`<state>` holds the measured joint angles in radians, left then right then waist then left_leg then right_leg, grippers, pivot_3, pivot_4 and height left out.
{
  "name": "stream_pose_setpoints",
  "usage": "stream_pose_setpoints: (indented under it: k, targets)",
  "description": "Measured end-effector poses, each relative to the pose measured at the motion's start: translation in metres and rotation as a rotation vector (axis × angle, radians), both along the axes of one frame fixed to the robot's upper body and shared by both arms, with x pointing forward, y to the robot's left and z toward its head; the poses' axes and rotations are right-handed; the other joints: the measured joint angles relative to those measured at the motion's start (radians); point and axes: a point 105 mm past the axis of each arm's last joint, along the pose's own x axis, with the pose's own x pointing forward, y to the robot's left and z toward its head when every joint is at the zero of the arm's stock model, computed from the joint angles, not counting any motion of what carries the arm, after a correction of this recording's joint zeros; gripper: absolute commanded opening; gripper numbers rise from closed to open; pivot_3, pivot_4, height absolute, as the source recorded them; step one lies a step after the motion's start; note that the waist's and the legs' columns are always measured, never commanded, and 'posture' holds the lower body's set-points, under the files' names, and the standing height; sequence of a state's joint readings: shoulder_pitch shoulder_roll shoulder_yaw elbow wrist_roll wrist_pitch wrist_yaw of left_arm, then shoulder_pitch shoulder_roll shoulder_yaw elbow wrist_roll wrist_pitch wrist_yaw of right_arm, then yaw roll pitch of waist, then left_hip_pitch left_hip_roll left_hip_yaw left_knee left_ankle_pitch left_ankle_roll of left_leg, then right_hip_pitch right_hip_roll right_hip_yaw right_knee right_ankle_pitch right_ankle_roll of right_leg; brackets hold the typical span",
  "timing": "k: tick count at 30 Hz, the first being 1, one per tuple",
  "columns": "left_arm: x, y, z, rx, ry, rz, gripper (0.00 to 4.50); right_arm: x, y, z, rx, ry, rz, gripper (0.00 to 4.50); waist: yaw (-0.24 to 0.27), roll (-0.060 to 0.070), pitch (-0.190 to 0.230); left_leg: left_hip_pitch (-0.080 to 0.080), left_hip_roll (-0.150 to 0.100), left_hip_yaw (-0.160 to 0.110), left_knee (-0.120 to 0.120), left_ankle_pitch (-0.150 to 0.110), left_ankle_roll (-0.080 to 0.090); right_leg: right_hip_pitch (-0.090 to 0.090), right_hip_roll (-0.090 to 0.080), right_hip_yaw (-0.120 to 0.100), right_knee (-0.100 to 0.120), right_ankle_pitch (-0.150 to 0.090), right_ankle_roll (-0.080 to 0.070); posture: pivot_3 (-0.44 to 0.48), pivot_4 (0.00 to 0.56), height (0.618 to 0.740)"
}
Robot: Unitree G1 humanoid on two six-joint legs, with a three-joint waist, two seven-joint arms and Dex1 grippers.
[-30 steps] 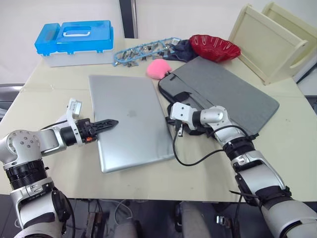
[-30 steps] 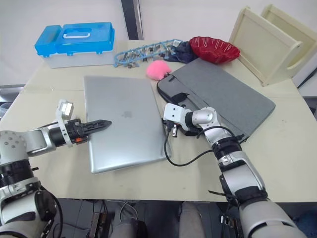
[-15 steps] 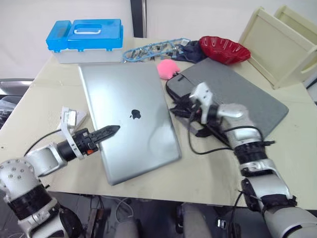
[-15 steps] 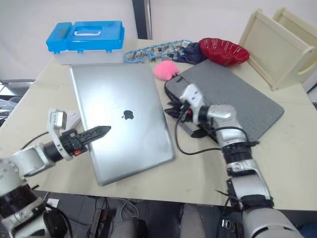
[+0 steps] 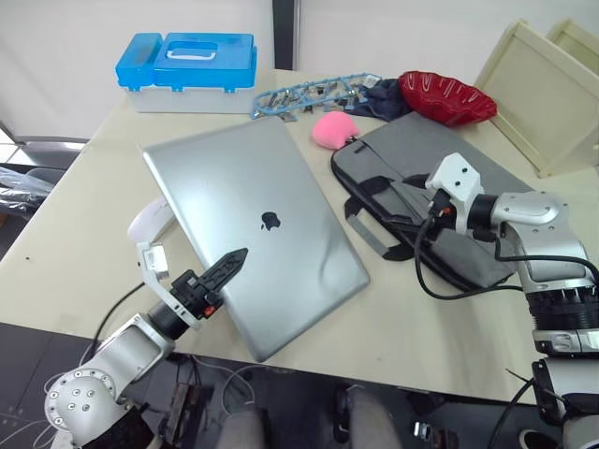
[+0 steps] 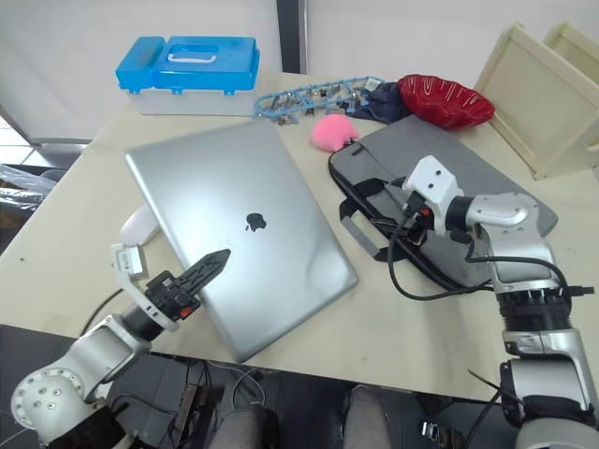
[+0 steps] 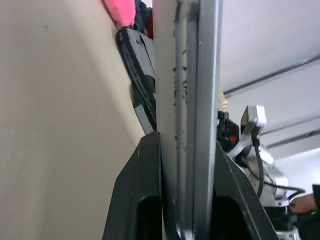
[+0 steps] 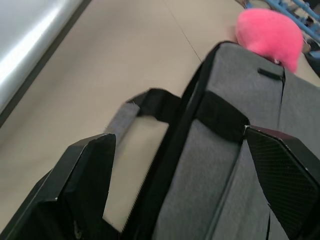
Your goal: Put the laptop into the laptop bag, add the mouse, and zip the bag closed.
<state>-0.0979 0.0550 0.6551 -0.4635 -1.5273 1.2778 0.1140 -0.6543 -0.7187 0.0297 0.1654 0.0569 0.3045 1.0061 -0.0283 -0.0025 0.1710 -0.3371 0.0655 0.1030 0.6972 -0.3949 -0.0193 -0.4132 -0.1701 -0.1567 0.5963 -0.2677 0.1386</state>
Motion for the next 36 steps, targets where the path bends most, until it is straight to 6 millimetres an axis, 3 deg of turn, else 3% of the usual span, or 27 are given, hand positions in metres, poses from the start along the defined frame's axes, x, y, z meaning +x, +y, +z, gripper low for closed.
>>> stream_pose_setpoints:
  k: [6, 12, 16, 19, 26, 36]
  targets:
    - [-0.001, -0.013, -0.011, -0.064, 0.183, -0.121, 0.43, 0.001, 0.004, -0.013, -0.056, 0.027, -0.005, 4.48, 0.003, 0.001, 0.0, 0.0, -0.001, 0.0, 0.001, 0.0, 0.0, 0.0, 0.0, 0.0, -0.001, 0.0, 0.0, 0.0, 0.15, 0.74]
    - [0.006, -0.01, -0.006, -0.056, 0.176, -0.111, 0.43, 0.003, 0.003, -0.013, -0.072, 0.019, -0.021, 4.48, 0.003, 0.001, 0.0, 0.0, 0.0, 0.0, -0.001, 0.0, 0.0, 0.0, 0.002, -0.001, -0.002, 0.0, 0.0, 0.0, 0.15, 0.74]
    - [0.005, -0.019, -0.009, -0.046, 0.192, -0.145, 0.43, 0.006, -0.003, -0.02, -0.103, 0.027, -0.061, 4.48, 0.002, 0.001, 0.0, 0.0, 0.0, 0.0, -0.001, 0.0, 0.0, 0.001, 0.002, 0.0, -0.003, 0.0, 0.0, 0.0, 0.15, 0.74]
    - [0.004, -0.025, -0.01, -0.054, 0.198, -0.163, 0.43, 0.007, -0.006, -0.025, -0.114, 0.047, -0.078, 3.7, 0.002, 0.001, 0.001, 0.0, 0.0, 0.0, -0.002, 0.0, 0.0, 0.001, 0.002, 0.0, -0.003, 0.0, 0.0, 0.0, 0.15, 0.74]
    - [0.008, -0.032, -0.003, -0.057, 0.173, -0.184, 0.43, 0.007, -0.015, -0.028, -0.126, 0.079, -0.116, 0.15, 0.003, 0.001, 0.001, 0.0, 0.0, 0.0, -0.001, 0.0, 0.0, 0.001, 0.002, 0.0, -0.003, 0.0, 0.0, 0.0, 0.15, 0.74]
    - [0.012, -0.032, -0.005, -0.023, 0.185, -0.207, 0.43, 0.006, -0.018, -0.03, -0.081, 0.142, -0.159, 0.02, 0.003, 0.001, 0.001, 0.0, 0.0, 0.0, -0.001, 0.0, 0.0, 0.001, 0.002, -0.001, -0.003, 0.0, 0.0, 0.0, 0.15, 0.74]
